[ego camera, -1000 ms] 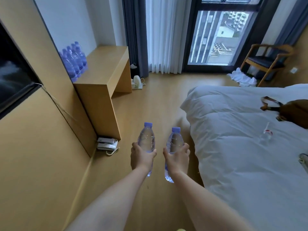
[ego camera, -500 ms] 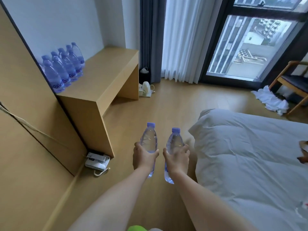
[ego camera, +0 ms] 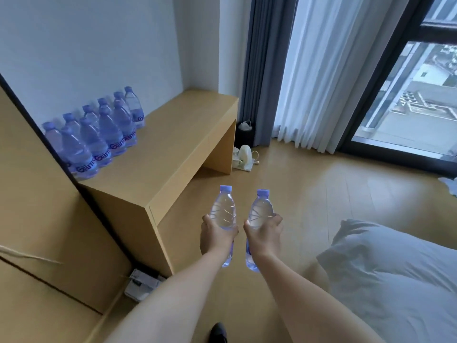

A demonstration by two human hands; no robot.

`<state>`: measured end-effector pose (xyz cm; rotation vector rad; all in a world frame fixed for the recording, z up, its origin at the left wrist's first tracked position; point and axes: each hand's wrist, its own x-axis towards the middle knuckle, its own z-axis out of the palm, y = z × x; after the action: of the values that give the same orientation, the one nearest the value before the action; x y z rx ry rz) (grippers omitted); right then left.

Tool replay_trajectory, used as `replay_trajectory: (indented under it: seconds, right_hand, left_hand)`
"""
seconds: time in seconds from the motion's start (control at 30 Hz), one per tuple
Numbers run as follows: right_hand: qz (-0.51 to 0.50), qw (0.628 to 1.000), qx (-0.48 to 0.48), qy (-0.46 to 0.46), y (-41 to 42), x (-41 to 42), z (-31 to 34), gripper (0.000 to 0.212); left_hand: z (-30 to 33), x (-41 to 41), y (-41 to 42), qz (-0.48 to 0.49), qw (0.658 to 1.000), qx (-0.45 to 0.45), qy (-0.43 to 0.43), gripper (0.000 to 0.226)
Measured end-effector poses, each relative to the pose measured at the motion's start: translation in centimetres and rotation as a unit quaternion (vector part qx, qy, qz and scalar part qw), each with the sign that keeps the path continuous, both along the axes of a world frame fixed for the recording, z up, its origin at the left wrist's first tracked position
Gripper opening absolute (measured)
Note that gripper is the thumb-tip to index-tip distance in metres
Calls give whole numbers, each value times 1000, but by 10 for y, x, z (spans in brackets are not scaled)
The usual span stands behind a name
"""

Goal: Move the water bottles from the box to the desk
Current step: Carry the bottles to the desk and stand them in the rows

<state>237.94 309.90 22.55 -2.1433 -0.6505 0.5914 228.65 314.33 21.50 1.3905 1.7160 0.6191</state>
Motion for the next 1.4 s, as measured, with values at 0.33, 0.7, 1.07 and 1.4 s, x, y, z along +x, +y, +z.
replay_trajectory:
  seconds: [0.33, 0.7, 1.07, 1.4]
  right_hand:
    - [58, 997, 16, -39, 227, 41, 28, 72]
    - [230, 972, 30, 26, 456, 90, 4, 54]
    - [454, 888, -8, 70, 627, 74, 6, 57]
    - [512, 846, -36, 143, 717, 7, 2, 56]
  left_hand:
    - [30, 23, 221, 54, 998, 40, 0, 59]
    - [6, 53, 417, 183, 982, 16, -47, 61]
    - [26, 23, 527, 338, 925, -25, -174, 60]
    - [20, -43, 579, 350, 899, -64, -256, 79]
